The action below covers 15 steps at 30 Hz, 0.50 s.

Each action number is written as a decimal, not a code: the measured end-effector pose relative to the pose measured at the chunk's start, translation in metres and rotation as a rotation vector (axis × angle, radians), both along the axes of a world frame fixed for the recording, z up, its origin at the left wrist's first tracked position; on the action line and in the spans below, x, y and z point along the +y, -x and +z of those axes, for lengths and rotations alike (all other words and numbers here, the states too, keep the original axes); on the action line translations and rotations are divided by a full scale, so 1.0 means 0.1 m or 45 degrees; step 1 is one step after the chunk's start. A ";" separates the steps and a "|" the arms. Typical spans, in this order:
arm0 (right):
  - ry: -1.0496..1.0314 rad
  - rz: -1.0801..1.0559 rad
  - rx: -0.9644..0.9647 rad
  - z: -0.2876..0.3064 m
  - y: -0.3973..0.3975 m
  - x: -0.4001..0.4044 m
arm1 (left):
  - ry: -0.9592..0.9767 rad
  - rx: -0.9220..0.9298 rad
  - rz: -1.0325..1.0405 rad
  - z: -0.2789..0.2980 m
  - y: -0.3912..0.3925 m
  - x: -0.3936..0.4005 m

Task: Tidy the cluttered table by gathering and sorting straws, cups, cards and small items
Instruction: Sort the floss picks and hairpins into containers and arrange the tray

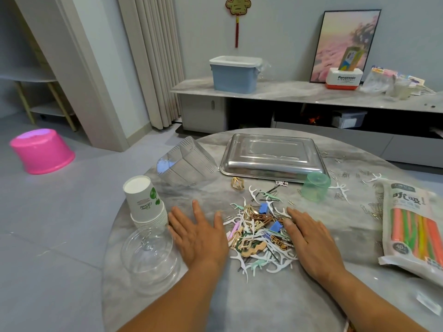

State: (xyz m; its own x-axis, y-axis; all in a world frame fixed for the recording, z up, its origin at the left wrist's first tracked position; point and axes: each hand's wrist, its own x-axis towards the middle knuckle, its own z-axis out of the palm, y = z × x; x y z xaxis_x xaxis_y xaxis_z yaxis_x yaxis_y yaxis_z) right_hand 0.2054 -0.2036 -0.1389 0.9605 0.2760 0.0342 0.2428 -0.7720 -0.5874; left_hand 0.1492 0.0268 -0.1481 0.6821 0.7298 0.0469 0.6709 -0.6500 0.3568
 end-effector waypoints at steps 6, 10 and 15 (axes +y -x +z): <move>0.033 0.011 -0.008 -0.01 0.00 0.01 | 0.118 0.089 -0.074 0.06 0.01 0.04; 0.045 0.042 -0.022 0.02 0.05 0.04 | 0.167 -0.107 -0.498 0.03 0.10 -0.19; -0.096 0.231 0.015 0.06 0.16 0.16 | 0.468 -0.365 -0.833 0.05 0.00 -0.37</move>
State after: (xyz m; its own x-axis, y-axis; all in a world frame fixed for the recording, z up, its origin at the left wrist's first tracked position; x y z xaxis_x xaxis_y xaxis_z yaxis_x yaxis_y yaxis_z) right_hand 0.1890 -0.1879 -0.1328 0.8958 0.4416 0.0503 0.3665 -0.6700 -0.6456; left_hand 0.1488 -0.0099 -0.1428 0.9747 0.1886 0.1196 0.0441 -0.6874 0.7250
